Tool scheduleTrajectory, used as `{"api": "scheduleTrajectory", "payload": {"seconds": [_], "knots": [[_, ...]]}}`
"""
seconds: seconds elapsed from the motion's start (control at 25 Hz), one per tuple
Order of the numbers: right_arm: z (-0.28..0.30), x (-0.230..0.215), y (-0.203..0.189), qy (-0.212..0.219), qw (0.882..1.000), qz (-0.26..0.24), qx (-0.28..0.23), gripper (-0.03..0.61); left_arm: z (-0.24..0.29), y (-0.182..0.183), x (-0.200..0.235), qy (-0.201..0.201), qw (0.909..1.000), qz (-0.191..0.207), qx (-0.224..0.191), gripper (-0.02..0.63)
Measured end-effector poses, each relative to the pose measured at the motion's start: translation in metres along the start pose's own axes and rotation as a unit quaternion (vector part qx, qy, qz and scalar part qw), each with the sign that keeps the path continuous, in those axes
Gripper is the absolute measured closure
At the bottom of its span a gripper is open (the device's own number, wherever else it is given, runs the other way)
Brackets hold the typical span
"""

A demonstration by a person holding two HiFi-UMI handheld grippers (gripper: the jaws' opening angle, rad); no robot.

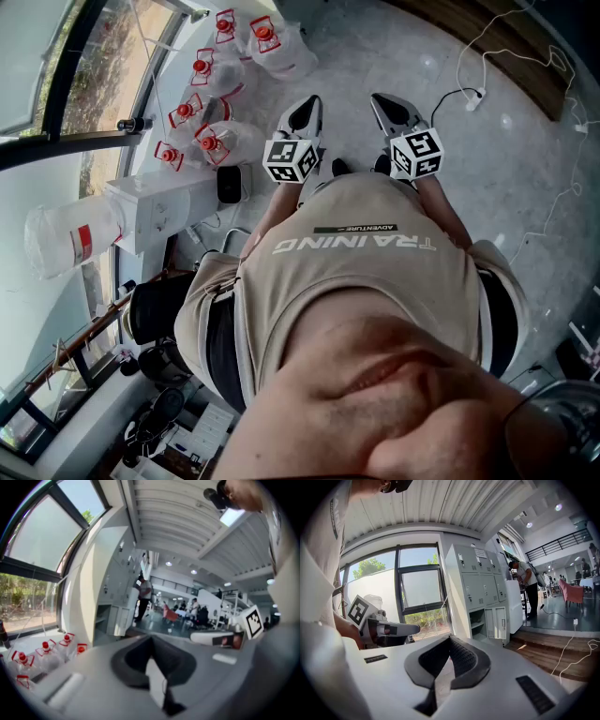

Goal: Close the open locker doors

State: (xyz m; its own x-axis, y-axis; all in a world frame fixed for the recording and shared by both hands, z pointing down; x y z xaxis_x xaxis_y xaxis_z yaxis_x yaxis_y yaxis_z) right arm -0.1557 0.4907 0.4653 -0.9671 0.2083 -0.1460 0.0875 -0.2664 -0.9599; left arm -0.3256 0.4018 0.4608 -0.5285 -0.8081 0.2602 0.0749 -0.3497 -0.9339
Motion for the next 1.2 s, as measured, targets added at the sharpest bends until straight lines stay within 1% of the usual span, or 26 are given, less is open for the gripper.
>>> {"api": "scheduleTrajectory", "payload": {"seconds": [0.4,0.64,0.76,0.88,1.0,1.2], "knots": [[0.01,0.01,0.0,0.003,1.0,0.0,0.004,0.565,-0.001,-0.007,0.009,-0.013,0.9998,0.001,0.013,0.615],[0.022,0.01,0.002,-0.024,1.0,0.012,-0.01,0.565,-0.001,-0.004,0.025,-0.027,0.9994,0.004,0.02,0.615],[0.034,0.012,0.004,-0.032,0.999,0.009,-0.004,0.565,0.002,0.0,0.039,-0.029,0.9995,0.004,0.015,0.615],[0.045,0.017,0.006,-0.032,0.999,0.001,-0.001,0.565,0.007,-0.004,0.056,-0.037,0.9992,-0.002,0.012,0.615],[0.054,0.022,0.008,-0.035,0.999,0.003,-0.003,0.565,0.017,-0.009,0.07,-0.045,0.9987,-0.015,0.017,0.615],[0.064,0.009,0.008,-0.037,0.999,0.008,0.021,0.565,0.037,0.008,0.068,-0.059,0.9979,-0.024,0.002,0.615]]}}
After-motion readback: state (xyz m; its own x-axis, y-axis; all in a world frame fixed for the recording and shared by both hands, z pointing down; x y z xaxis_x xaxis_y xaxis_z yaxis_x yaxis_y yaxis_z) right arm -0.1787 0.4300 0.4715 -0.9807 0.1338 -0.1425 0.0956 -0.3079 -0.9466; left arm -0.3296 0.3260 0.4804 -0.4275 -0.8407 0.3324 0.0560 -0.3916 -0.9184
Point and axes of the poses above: the fingertips, and each gripper's own axes: z forward along the fingers, x to its left, y out of its top, the point moved 6 cm from there along -z, backward along the fingers, and after that the axes turned 2 degrees about -z, right-handed, at the moved point
